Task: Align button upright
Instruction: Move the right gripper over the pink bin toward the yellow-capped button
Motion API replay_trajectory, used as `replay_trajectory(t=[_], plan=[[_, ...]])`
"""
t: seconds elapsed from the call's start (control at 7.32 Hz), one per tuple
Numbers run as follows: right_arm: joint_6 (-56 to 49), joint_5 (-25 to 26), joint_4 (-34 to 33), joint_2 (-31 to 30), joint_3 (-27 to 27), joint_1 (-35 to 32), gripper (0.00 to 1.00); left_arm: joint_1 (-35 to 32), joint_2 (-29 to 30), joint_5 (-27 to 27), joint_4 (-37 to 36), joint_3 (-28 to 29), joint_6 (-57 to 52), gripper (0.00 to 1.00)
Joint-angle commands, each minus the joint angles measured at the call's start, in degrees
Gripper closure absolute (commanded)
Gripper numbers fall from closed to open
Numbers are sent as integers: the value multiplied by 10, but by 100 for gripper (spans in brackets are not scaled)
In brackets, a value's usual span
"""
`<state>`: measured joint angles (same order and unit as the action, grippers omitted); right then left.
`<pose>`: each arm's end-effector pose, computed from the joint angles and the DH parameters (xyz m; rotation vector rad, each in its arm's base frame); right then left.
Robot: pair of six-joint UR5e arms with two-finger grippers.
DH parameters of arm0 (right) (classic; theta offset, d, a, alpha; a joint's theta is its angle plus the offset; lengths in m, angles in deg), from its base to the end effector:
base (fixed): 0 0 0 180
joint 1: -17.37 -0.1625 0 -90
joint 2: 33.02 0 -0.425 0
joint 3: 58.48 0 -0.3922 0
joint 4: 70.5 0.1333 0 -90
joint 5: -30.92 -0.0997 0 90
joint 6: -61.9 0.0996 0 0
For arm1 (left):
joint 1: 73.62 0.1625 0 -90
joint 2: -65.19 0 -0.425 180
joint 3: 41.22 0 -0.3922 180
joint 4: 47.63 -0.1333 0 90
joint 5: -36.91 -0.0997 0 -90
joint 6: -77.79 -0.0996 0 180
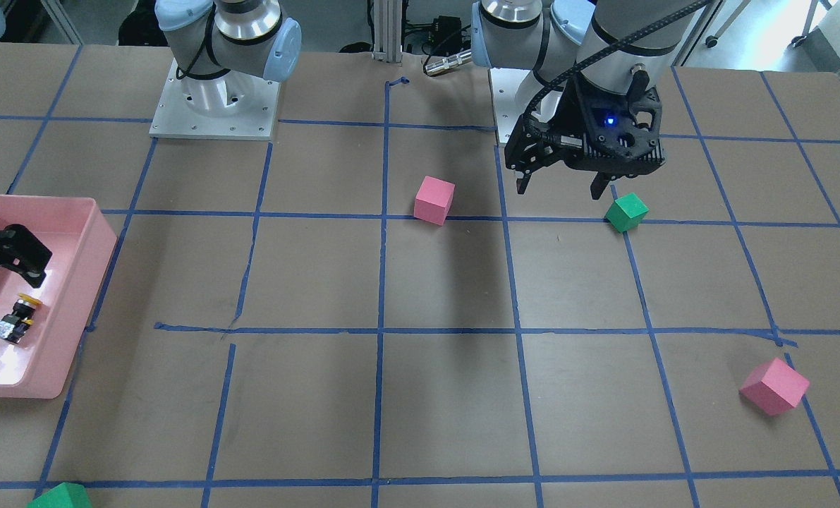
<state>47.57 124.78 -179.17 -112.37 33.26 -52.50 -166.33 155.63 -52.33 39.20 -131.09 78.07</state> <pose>-0.0778 -0.5802 0.4082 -0.1595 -3.0380 0.1290 -0.1581 -0.4931 0.4909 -0.0668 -3.1254 0.0775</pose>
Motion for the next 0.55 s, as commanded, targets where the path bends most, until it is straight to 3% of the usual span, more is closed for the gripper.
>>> replay_trajectory(t=[0.0, 0.41], plan=[[-3, -1, -88, 25, 53, 52, 0, 0, -1, 0, -1, 2, 1, 0], [-39, 0, -111, 37, 94, 83, 0, 0, -9, -1, 0, -5, 2, 0]])
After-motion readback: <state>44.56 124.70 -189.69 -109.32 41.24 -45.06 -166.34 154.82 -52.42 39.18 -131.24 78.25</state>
